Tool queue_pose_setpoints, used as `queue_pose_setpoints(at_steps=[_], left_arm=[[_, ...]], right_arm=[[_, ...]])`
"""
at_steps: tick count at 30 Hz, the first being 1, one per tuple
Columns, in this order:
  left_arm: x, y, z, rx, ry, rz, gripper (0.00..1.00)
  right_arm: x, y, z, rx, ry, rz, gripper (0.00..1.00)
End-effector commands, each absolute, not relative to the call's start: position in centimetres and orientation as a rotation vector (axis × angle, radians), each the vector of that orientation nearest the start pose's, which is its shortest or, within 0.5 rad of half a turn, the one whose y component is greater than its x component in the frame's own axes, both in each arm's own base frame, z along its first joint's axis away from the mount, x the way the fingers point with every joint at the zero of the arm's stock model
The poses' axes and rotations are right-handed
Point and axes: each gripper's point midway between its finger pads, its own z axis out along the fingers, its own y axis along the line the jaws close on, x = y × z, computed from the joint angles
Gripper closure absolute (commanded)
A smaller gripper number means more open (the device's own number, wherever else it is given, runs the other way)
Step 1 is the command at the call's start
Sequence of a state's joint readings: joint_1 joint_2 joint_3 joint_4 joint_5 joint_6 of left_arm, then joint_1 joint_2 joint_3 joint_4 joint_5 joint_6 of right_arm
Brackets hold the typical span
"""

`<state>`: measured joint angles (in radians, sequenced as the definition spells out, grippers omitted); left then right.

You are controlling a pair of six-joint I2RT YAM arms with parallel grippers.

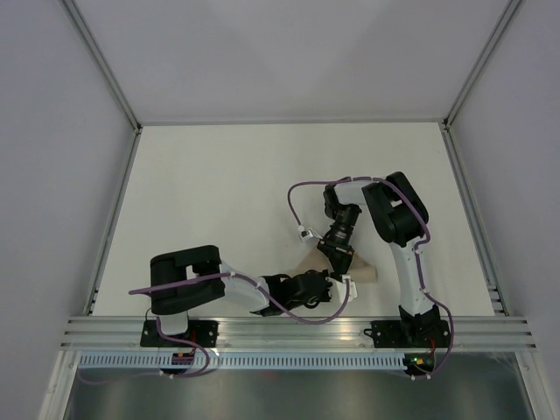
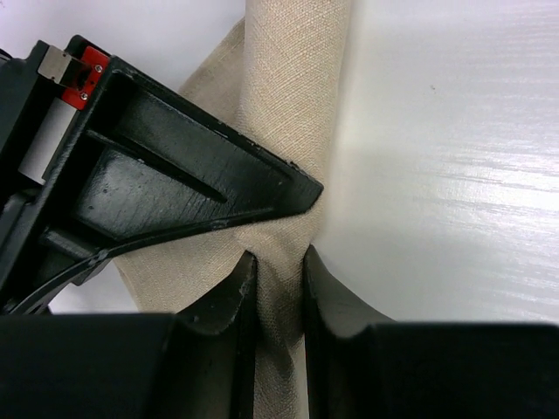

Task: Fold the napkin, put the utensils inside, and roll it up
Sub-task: Roll the napkin with the utensil

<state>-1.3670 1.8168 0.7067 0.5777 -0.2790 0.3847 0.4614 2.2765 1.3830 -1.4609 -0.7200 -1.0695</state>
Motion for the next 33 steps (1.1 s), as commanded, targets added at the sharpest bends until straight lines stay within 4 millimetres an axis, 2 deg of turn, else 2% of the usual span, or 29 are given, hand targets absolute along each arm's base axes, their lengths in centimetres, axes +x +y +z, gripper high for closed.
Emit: queue_pose_setpoints(at_steps=[1, 2, 5, 10, 14, 16, 20, 24, 25, 27, 28, 29, 31, 32, 33], left_arm=[[14.1, -40.4, -0.4, 1.533, 1.596, -0.417, 0.98], [14.2, -40.4, -0.3, 1.518, 1.607, -0.445, 0.98], [14.4, -39.7, -0.3, 1.480, 1.667, -0.524, 0.98], [14.4, -39.1, -0.9, 1.479, 1.732, -0.596, 0.98], [14.5, -38.8, -1.1, 1.453, 1.778, -0.648, 0.98], [14.4, -38.7, -1.3, 1.443, 1.793, -0.673, 0.98], [14.4, -38.4, -1.6, 1.426, 1.858, -0.754, 0.98], [14.5, -38.2, -1.9, 1.417, 1.965, -0.832, 0.98], [14.1, -37.6, -2.5, 1.423, 2.037, -0.841, 0.98], [14.3, -37.9, -2.5, 1.441, 2.081, -0.895, 0.98], [13.8, -37.4, -2.9, 1.434, 2.165, -0.901, 0.98], [14.0, -37.8, -2.7, 1.437, 2.185, -0.920, 0.98], [13.9, -37.9, -2.6, 1.419, 2.255, -0.946, 0.98], [13.7, -38.0, -2.2, 1.420, 2.297, -0.993, 0.98], [13.6, -38.1, -2.2, 1.413, 2.317, -1.026, 0.98]], right_arm=[[19.1, 17.8, -3.1, -2.027, 2.472, 1.251, 0.63], [19.4, 18.1, -2.9, -2.011, 2.458, 1.243, 0.61], [20.8, 19.1, -0.6, -1.927, 2.393, 1.218, 0.55], [22.8, 19.5, 2.5, -1.791, 2.332, 1.189, 0.52], [25.7, 19.5, 4.3, -1.610, 2.341, 1.106, 0.50], [27.8, 18.7, 4.7, -1.501, 2.357, 1.051, 0.49], [31.2, 16.6, 6.9, -1.299, 2.347, 0.994, 0.49], [33.9, 12.7, 9.9, -1.138, 2.279, 0.946, 0.48], [34.0, 12.1, 10.4, -1.128, 2.260, 0.939, 0.48], [33.9, 11.0, 11.7, -1.117, 2.214, 0.878, 0.48], [34.1, 10.9, 13.1, -1.137, 2.152, 0.810, 0.48], [33.0, 10.7, 12.4, -1.141, 2.156, 0.801, 0.48], [33.1, 10.5, 12.9, -1.141, 2.094, 0.719, 0.45], [31.9, 10.4, 13.3, -1.155, 2.068, 0.687, 0.44], [31.6, 10.3, 13.5, -1.160, 2.048, 0.661, 0.43]])
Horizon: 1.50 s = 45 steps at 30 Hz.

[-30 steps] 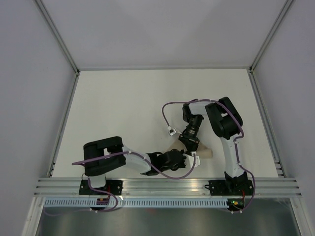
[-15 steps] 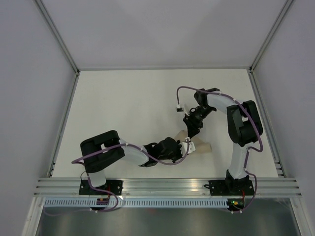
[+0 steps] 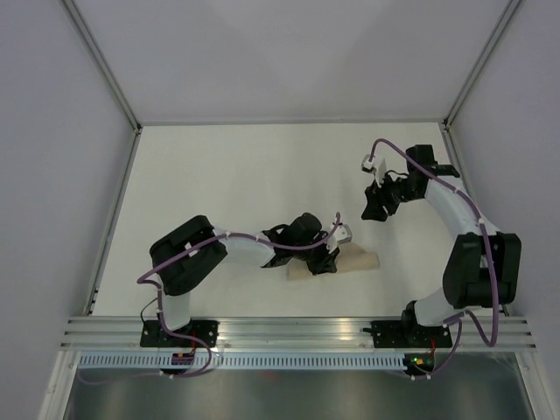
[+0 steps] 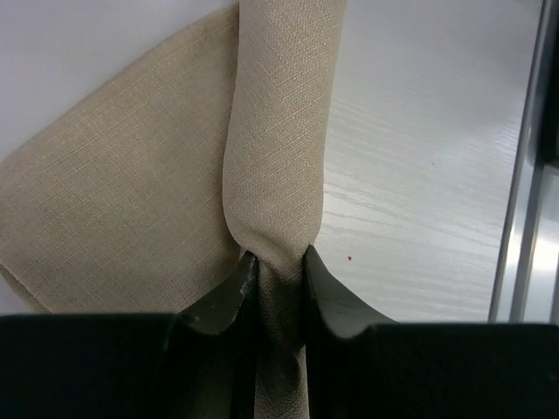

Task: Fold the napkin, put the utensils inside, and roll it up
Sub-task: Roll the napkin with the utensil

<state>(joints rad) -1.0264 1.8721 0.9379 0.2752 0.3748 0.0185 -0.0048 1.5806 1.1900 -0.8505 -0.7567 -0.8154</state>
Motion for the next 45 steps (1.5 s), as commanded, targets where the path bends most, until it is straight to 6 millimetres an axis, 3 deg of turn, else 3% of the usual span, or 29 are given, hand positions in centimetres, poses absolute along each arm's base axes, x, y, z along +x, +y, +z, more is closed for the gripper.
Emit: queue_pose_setpoints(at_steps=[1, 7, 13, 17, 23, 32, 40, 45], left_arm=[[13.2, -37.8, -2.4, 1.396, 2.374, -1.049, 0.98], [13.5, -37.6, -2.1, 1.271, 2.577, -1.206, 0.98], [13.7, -37.0, -2.2, 1.110, 2.755, -1.318, 0.98], [14.2, -36.2, -3.1, 1.003, 2.855, -1.370, 0.98], [14.8, -36.0, -3.2, 0.936, 2.919, -1.417, 0.98], [16.2, -36.1, -3.4, 0.859, 2.965, -1.474, 0.98], [16.5, -35.9, -3.7, 0.851, 2.981, -1.496, 0.98], [16.7, -35.8, -3.8, 0.845, 2.984, -1.519, 0.98]], right_arm=[[31.5, 10.3, 13.9, -1.172, 2.017, 0.632, 0.43], [27.3, 10.6, 14.6, -1.326, 1.917, 0.543, 0.42], [23.6, 12.2, 13.7, -1.505, 1.828, 0.511, 0.41], [20.7, 14.2, 11.9, -1.643, 1.755, 0.511, 0.41], [18.2, 15.0, 8.7, -1.805, 1.729, 0.479, 0.40], [18.3, 15.8, 4.7, -1.920, 1.638, 0.288, 0.39], [19.6, 17.7, 4.5, -1.849, 1.526, 0.107, 0.38], [19.3, 18.6, 4.4, -1.837, 1.477, 0.052, 0.39]])
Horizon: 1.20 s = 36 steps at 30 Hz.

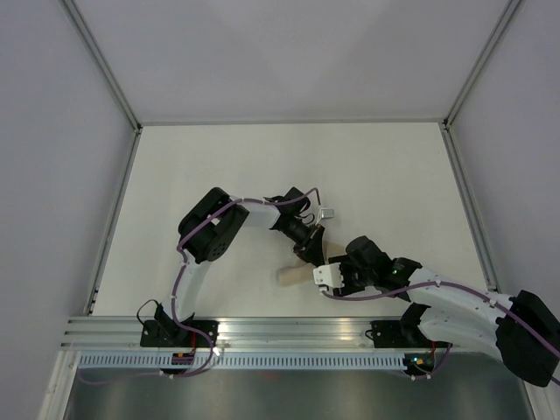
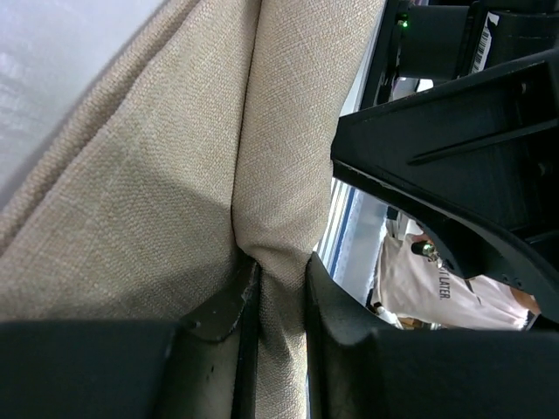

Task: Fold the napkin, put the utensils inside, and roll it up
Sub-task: Roll the napkin with the utensil

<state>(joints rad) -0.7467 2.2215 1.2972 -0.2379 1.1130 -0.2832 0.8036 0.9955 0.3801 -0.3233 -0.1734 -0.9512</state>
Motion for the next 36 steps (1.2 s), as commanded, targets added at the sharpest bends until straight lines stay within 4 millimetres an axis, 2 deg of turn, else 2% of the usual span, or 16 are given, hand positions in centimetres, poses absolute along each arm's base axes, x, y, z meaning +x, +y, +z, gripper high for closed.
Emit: queue_pose_setpoints(at_steps=[1, 11, 17, 22, 25, 29, 32, 36], left_arm=[[16.9, -35.8, -3.7, 0.849, 2.978, -1.520, 0.98], [16.8, -35.4, -3.9, 0.843, 2.995, -1.532, 0.98], [16.8, -35.2, -3.7, 0.845, 2.994, -1.552, 0.98], [16.5, -35.1, -3.6, 0.869, 2.984, -1.584, 0.98], [16.5, -35.1, -3.4, 0.887, 2.971, -1.594, 0.98], [16.5, -35.2, -2.9, 0.904, 2.946, -1.618, 0.97], [17.4, -35.3, -2.2, 0.893, 2.928, -1.579, 0.88], [20.0, -35.6, -0.3, 0.805, 2.850, -1.518, 0.85]], right_arm=[[19.1, 18.6, 4.3, -1.835, 1.473, 0.046, 0.38], [18.6, 20.0, 6.2, -1.815, 1.407, 0.041, 0.39], [18.1, 20.2, 3.7, -1.902, 1.391, 0.026, 0.39], [19.4, 20.5, 2.5, -1.891, 1.374, -0.046, 0.40], [19.5, 20.3, 1.7, -1.908, 1.365, -0.070, 0.46], [19.3, 20.0, 0.8, -1.944, 1.389, -0.071, 0.80], [18.7, 19.8, 0.4, -1.983, 1.417, -0.044, 0.80], [17.5, 19.3, -0.1, -2.036, 1.467, 0.009, 0.81]])
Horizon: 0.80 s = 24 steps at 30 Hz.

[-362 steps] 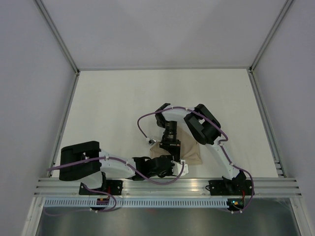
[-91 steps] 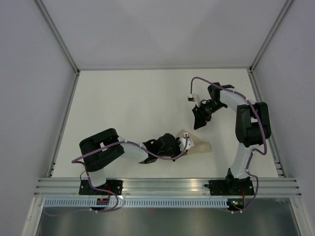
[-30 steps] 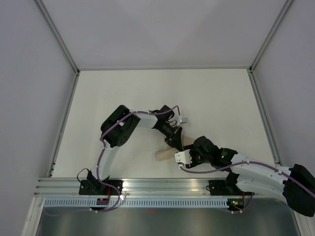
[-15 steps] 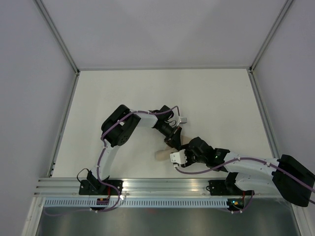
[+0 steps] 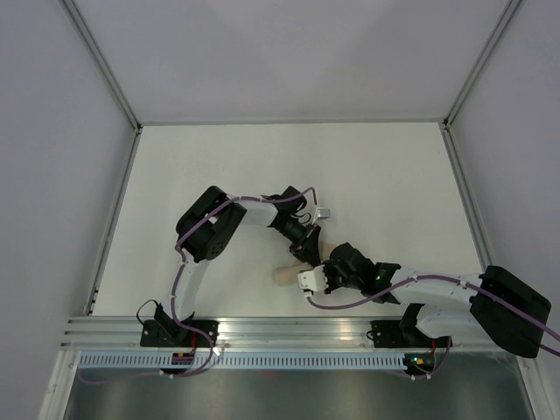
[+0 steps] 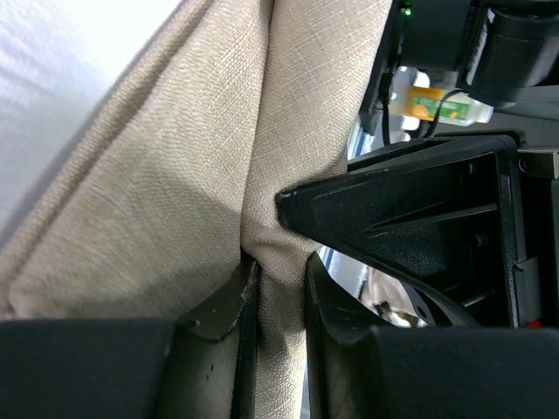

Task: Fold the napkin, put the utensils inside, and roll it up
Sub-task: Roll the napkin with the utensil

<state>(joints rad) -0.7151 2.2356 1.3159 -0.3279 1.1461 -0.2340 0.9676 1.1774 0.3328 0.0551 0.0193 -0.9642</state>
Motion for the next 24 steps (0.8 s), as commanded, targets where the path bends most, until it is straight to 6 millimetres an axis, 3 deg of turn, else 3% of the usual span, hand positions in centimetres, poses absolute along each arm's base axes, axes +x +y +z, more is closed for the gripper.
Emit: queue_pose_setpoints(at_steps=[1, 4, 5, 9, 10, 11, 14, 15, 17, 18, 20, 21, 23, 24], left_arm=[[21.2, -35.6, 1.0, 0.780, 2.802, -1.493, 0.84], [23.9, -35.2, 2.5, 0.670, 2.752, -1.430, 0.76], [24.8, -35.0, 3.5, 0.616, 2.740, -1.413, 0.63], [28.1, -33.5, 5.8, 0.489, 2.650, -1.313, 0.54], [29.1, -33.1, 6.3, 0.463, 2.618, -1.301, 0.42], [29.3, -32.9, 7.1, 0.448, 2.601, -1.304, 0.38], [30.9, -31.6, 7.7, 0.396, 2.575, -1.197, 0.36], [31.4, -30.9, 8.9, 0.382, 2.535, -1.157, 0.36], [33.3, -28.7, 9.2, 0.286, 2.498, -1.001, 0.37], [35.2, -26.6, 11.7, 0.207, 2.407, -0.891, 0.37], [36.5, -24.1, 14.2, 0.085, 2.307, -0.808, 0.37], [37.4, -21.6, 16.6, 0.003, 2.201, -0.730, 0.37], [37.6, -19.2, 18.9, -0.042, 2.087, -0.639, 0.37], [37.5, -17.6, 22.1, -0.078, 1.977, -0.579, 0.37]], right_arm=[[17.5, 19.4, 0.1, -2.038, 1.473, 0.011, 0.81], [16.8, 19.6, -0.3, -2.063, 1.496, 0.066, 0.81], [16.6, 19.4, -0.5, -2.075, 1.507, 0.075, 0.81], [16.1, 19.6, -0.5, -2.106, 1.540, 0.123, 0.82], [16.1, 19.5, -0.6, -2.108, 1.552, 0.126, 0.82], [16.0, 19.2, -0.8, -2.126, 1.569, 0.126, 0.82], [16.0, 19.4, -0.7, -2.139, 1.584, 0.156, 0.82], [15.8, 19.6, -0.6, -2.154, 1.596, 0.193, 0.82], [15.3, 19.4, -0.8, -2.179, 1.640, 0.260, 0.82], [15.6, 19.9, -0.3, -2.177, 1.640, 0.282, 0.82], [15.5, 19.4, -0.7, -2.206, 1.694, 0.323, 0.82], [15.8, 20.1, -0.2, -2.201, 1.689, 0.361, 0.82], [15.7, 19.5, -0.8, -2.233, 1.747, 0.414, 0.82], [16.4, 20.3, -0.2, -2.211, 1.748, 0.454, 0.82]])
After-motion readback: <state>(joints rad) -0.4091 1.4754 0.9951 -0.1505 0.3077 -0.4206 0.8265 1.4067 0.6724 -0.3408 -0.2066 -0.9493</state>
